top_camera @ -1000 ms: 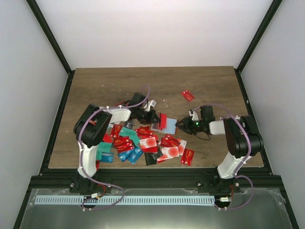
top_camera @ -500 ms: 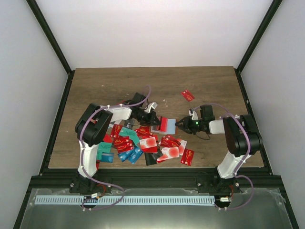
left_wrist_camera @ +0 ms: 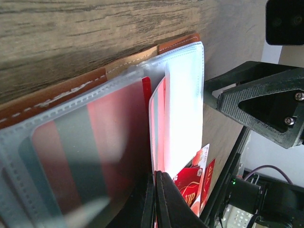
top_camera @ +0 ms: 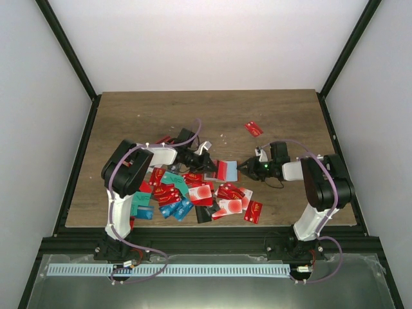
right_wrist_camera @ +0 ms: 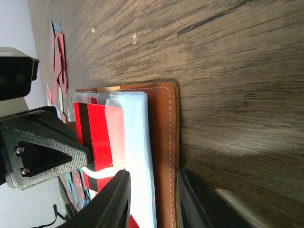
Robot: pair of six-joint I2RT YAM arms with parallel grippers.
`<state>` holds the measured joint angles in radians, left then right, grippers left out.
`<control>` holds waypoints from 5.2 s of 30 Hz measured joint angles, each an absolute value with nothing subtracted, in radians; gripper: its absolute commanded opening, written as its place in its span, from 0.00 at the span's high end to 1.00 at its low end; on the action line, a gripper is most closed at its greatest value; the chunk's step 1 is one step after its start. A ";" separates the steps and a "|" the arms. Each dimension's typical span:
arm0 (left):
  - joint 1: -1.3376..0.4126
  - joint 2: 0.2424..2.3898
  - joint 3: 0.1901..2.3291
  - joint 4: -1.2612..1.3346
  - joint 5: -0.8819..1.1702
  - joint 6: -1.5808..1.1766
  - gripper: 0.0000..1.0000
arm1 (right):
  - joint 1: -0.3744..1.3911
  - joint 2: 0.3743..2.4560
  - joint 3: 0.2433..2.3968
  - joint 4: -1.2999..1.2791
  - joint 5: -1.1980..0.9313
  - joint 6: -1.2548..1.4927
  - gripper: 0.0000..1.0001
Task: Put the credit cards into the card holder
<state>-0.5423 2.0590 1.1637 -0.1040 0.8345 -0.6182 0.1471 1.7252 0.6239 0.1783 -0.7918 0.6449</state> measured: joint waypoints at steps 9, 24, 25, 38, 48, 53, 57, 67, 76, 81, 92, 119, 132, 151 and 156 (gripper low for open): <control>-0.542 2.072 1.159 -0.084 0.856 -0.630 0.96 | 0.146 1.753 0.620 0.214 -0.799 0.648 0.82; -0.542 2.093 1.153 -0.034 0.878 -0.668 0.96 | 0.139 1.785 0.606 0.283 -0.846 0.640 0.86; -0.542 2.093 1.145 -0.022 0.879 -0.681 0.96 | 0.139 1.785 0.605 0.287 -0.846 0.640 0.87; -0.551 2.092 1.050 0.215 0.872 -0.907 0.96 | 0.139 1.778 0.566 0.331 -0.843 0.648 0.93; -0.572 2.092 1.045 0.253 0.851 -0.963 0.96 | 0.141 1.759 0.521 0.374 -0.840 0.683 0.95; -0.579 2.092 1.045 0.253 0.840 -0.962 0.96 | 0.141 1.759 0.515 0.385 -0.837 0.702 0.96; -0.588 2.092 1.048 0.250 0.829 -0.958 0.96 | 0.142 1.759 0.509 0.397 -0.837 0.718 0.96; -0.612 2.100 1.101 0.176 0.797 -0.911 0.93 | 0.143 1.759 0.508 0.401 -0.837 0.736 0.96; -0.620 2.106 1.147 0.098 0.775 -0.850 0.69 | 0.144 1.758 0.508 0.398 -0.836 0.742 0.97; -0.634 2.075 1.169 0.023 0.727 -0.800 0.50 | 0.147 1.758 0.508 0.393 -0.838 0.741 0.97; -0.640 1.979 1.180 -0.177 0.607 -0.697 0.24 | 0.154 1.757 0.510 0.381 -0.838 0.741 0.97; -0.591 1.830 1.186 -0.514 0.132 -0.324 0.32 | 0.154 1.754 0.538 0.338 -0.875 0.721 0.77; -0.616 1.897 1.201 -0.493 0.045 -0.294 0.77 | 0.200 1.769 0.576 0.322 -0.886 0.727 0.70; -0.616 1.905 1.184 -0.465 0.037 -0.323 0.88 | 0.211 1.777 0.594 0.327 -0.916 0.791 0.75; -0.616 1.905 1.182 -0.463 0.033 -0.337 0.90 | 0.211 1.738 0.594 0.322 -0.926 0.804 0.76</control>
